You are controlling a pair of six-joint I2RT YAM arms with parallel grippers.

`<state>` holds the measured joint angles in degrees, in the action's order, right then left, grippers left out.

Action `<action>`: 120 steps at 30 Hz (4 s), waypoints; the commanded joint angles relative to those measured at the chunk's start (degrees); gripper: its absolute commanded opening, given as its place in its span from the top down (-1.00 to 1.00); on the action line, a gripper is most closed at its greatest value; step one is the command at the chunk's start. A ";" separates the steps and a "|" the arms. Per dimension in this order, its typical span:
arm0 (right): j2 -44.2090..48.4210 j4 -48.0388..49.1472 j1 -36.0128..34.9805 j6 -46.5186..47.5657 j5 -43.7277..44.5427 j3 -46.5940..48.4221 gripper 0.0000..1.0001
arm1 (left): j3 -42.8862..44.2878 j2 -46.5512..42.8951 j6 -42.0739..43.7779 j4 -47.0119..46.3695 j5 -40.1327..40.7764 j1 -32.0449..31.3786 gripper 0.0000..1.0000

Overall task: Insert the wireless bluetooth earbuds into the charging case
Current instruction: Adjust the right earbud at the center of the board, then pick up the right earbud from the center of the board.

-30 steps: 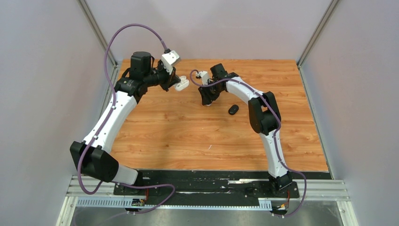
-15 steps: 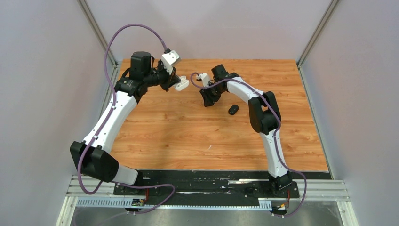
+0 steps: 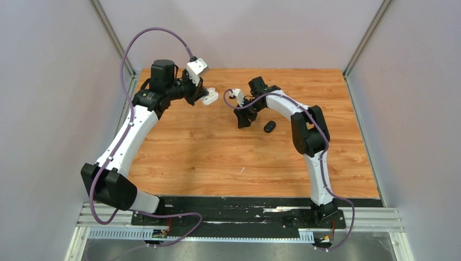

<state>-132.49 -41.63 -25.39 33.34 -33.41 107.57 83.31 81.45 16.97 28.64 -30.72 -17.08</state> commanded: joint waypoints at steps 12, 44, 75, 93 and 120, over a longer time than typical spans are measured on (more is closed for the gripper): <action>12.86 4.59 -0.01 24.92 -7.11 -13.07 -0.11 | 0.21 -1.10 -0.61 -1.59 0.21 0.38 1.00; 2.12 5.77 1.04 3.83 -3.84 -3.73 0.23 | 0.87 0.07 -0.66 -1.09 -0.69 1.26 1.00; 3.45 3.68 -0.89 6.02 -3.51 -6.10 0.57 | 0.14 0.02 -1.32 -1.79 -1.15 1.26 1.00; 1.86 3.39 -0.72 3.37 -8.68 -2.74 0.45 | 0.19 0.41 -1.71 -2.10 -1.42 1.26 1.00; 0.48 2.64 -0.64 4.19 -6.22 -1.92 0.67 | 0.44 0.98 -2.03 -2.01 -1.80 1.31 1.00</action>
<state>-131.24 -38.79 -26.17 36.53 -39.44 104.38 83.31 82.11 15.73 28.51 -31.14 -16.03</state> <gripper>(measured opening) 0.170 0.030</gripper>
